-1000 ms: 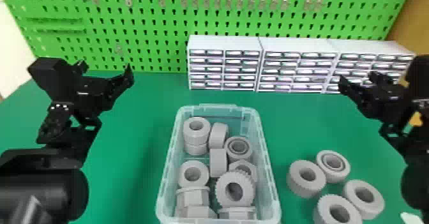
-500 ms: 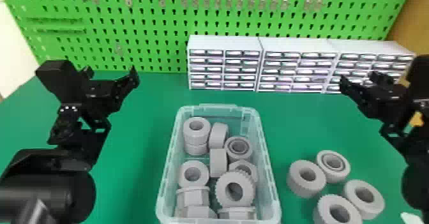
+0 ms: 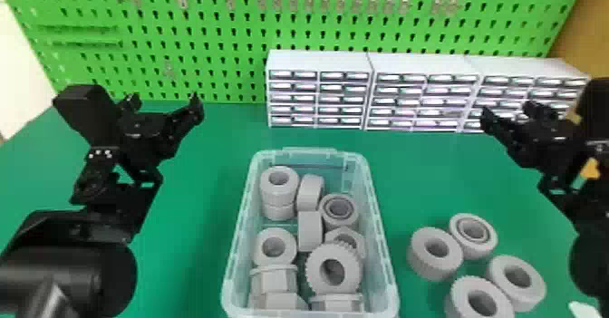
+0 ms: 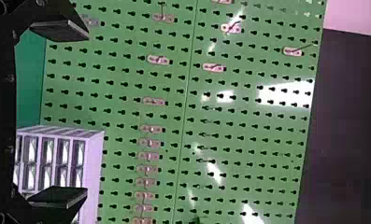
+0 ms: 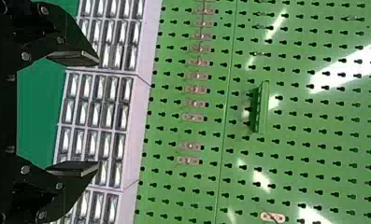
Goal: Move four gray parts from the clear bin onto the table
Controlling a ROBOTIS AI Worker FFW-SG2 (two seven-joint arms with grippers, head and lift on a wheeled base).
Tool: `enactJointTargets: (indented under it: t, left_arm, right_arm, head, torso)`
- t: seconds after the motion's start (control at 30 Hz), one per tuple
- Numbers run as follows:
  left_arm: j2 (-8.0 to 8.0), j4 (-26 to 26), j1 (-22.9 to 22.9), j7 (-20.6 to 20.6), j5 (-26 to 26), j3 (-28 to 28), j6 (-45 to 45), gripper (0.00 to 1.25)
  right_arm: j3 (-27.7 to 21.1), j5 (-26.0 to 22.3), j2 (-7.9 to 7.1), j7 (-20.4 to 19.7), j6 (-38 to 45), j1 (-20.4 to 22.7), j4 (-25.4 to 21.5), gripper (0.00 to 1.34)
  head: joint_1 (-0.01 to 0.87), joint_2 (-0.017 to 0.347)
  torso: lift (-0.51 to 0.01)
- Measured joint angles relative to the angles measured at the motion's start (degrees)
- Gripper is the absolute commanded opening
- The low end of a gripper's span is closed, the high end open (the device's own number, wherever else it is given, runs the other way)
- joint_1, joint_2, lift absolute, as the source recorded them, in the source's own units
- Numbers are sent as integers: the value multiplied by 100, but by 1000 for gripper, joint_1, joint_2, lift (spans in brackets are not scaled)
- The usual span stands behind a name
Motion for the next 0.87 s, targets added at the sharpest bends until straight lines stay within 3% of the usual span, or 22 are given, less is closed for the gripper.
enactJointTargets:
  t: [0.43,0.87]
  left_arm:
    - [-27,-23,52,-35,-117,127,-58,1132]
    - [-114,-29,88,-100,-556,250,-311,1132]
  right_arm:
    - [16,-37,-4,0,14,9,1,865]
    - [49,-73,-22,0,35,10,1,865]
  head:
    - [678,34]
    - [678,34]
  torso:
    - [-50]
    - [-50]
